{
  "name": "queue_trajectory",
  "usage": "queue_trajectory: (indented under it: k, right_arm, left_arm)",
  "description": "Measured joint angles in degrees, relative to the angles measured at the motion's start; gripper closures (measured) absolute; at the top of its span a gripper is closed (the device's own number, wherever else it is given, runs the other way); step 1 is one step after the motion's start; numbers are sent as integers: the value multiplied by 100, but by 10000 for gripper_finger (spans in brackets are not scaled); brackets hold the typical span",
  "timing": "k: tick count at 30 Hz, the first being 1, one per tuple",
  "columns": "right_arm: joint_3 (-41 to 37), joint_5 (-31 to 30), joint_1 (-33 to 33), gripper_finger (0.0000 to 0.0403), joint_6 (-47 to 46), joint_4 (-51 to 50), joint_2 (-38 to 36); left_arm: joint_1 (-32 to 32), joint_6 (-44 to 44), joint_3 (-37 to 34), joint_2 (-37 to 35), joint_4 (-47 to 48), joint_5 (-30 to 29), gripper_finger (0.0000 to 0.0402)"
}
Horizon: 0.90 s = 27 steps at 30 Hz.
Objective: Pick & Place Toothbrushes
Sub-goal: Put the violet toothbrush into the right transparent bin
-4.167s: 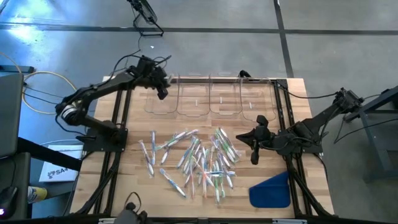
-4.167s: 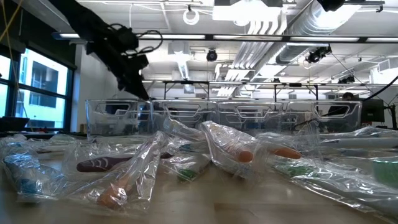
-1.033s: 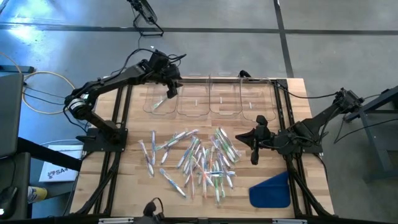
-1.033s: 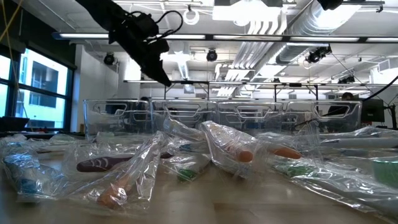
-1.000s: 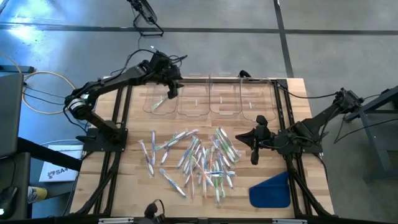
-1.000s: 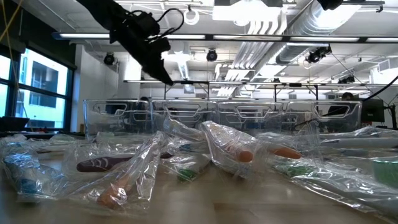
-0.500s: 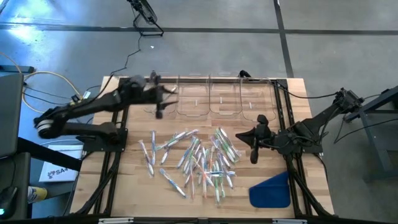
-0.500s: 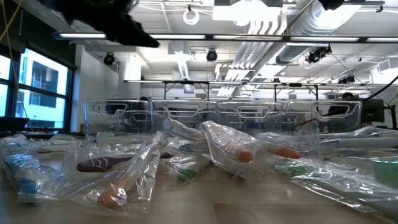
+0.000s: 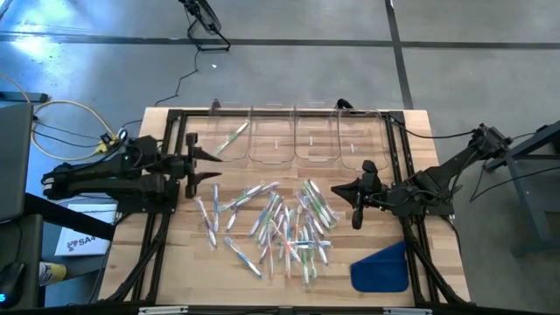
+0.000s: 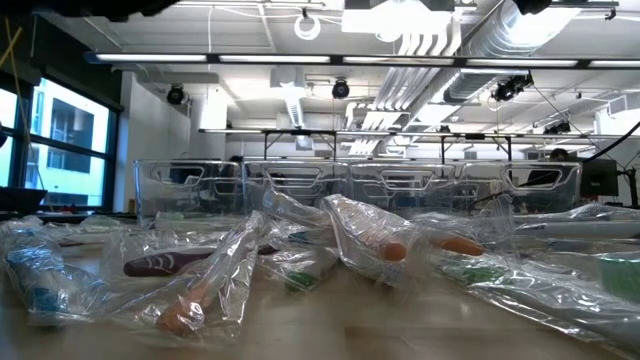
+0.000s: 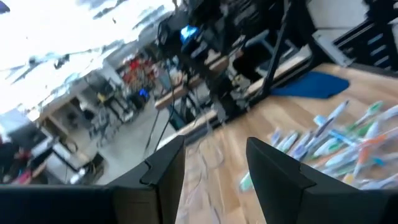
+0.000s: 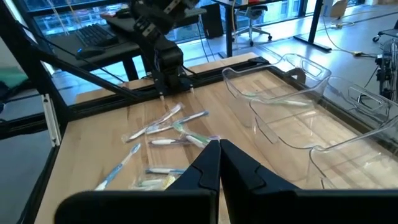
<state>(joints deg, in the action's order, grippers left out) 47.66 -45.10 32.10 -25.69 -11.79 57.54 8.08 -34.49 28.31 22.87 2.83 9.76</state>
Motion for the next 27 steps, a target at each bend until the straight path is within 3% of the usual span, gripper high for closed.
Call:
queue_trajectory:
  k: [9, 18, 27]
  right_arm:
    - [0, -400, -1, 401, -51, 2, 0]
    - [0, -140, -334, 401, -929, -86, 285]
    - [0, 488, -989, 401, -2033, -935, 387]
  left_arm:
    - [-1159, 21, -6, 219, 168, -1446, 236]
    - [-2113, -132, -6, 1125, -626, -1866, 236]
    - [-2278, -89, -6, 1255, -871, -1934, 236]
